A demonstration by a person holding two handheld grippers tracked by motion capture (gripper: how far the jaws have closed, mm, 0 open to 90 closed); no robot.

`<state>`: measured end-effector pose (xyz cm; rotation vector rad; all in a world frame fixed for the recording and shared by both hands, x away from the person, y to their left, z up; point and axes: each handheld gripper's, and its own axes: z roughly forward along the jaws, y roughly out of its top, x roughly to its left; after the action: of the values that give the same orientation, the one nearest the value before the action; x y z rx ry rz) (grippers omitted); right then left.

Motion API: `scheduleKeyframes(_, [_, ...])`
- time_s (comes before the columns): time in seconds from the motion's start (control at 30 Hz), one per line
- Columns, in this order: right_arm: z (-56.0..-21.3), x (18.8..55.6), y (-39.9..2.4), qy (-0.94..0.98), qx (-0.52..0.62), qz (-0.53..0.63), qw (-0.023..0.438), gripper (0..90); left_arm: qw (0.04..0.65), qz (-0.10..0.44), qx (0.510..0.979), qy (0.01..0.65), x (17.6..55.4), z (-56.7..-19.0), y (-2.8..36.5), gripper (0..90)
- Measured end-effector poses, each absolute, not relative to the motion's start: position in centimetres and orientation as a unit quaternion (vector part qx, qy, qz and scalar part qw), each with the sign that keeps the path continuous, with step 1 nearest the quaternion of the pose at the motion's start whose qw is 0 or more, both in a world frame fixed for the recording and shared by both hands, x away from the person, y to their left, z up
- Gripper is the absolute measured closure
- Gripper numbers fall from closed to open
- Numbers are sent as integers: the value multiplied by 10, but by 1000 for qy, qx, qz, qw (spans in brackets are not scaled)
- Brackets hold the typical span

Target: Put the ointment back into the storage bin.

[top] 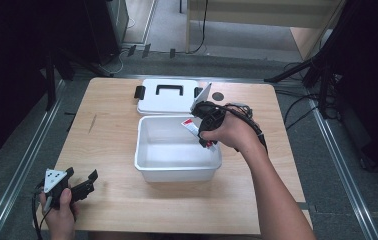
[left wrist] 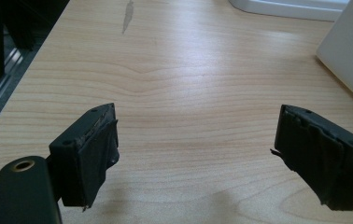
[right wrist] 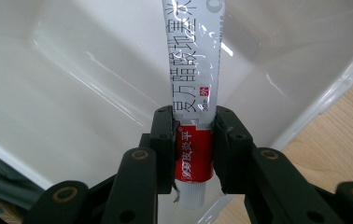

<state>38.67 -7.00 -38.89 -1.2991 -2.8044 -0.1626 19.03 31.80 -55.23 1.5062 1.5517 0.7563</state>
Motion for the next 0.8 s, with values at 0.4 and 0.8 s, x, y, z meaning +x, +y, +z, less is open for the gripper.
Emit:
scheduleKeyframes(0.4, [-410,387,-64,-911,-410,-35,16,725,413,298,599,618,191,-552,318,141])
scheduleKeyframes(0.8, [-429,383,-51,-920,-391,-19,-10,725,412,296,601,618,191,-552,319,140])
